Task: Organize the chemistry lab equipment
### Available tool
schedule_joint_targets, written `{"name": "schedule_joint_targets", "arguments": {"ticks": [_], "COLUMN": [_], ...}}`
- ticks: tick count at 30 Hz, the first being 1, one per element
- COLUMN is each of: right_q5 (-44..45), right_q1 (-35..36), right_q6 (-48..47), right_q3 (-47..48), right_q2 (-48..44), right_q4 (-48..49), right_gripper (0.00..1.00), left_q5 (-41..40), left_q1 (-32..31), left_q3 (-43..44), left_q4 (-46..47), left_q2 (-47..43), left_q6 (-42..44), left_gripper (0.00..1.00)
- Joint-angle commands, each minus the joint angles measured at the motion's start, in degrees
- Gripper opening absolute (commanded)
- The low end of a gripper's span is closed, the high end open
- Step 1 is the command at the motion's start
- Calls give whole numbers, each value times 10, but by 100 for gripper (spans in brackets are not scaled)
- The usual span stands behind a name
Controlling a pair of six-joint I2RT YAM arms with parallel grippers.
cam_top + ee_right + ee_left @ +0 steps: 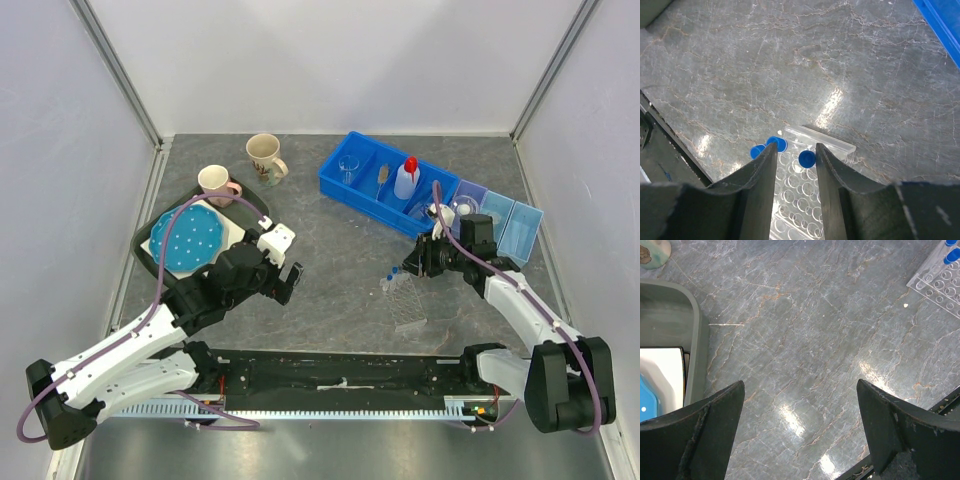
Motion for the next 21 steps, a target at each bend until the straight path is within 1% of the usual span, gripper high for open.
{"name": "schedule_joint_targets", "arguments": {"ticks": [1, 15, 17, 18, 19, 20, 21], "right_q5": [-19, -66, -65, -58, -47, -11, 2], "right_q1": [2, 3, 1, -1, -1, -1, -7], "right_q6": [-12, -21, -51, -72, -91, -131, -147], "right_q3": [4, 10, 31, 43, 78, 97, 118], "right_q2": [-22, -34, -40, -41, -40, -37, -34], "right_q4": [12, 5, -7, -32, -53, -77, -124], "right_gripper": [45, 46, 48, 53, 56, 58, 65], "left_q5": [-7, -7, -6, -3, 0, 1, 7], "left_q1": [2, 2, 2, 3, 2, 3, 5], "left_q3": [1, 1, 1, 1, 1, 1, 0], "left_q4": [8, 8, 7, 9, 10, 10, 13], "left_q2": [-1, -3, -5, -11, -17, -22, -30], "left_q6": [17, 16, 15, 14, 13, 12, 6], "left_gripper": [99, 99, 99, 99, 99, 99, 100]}}
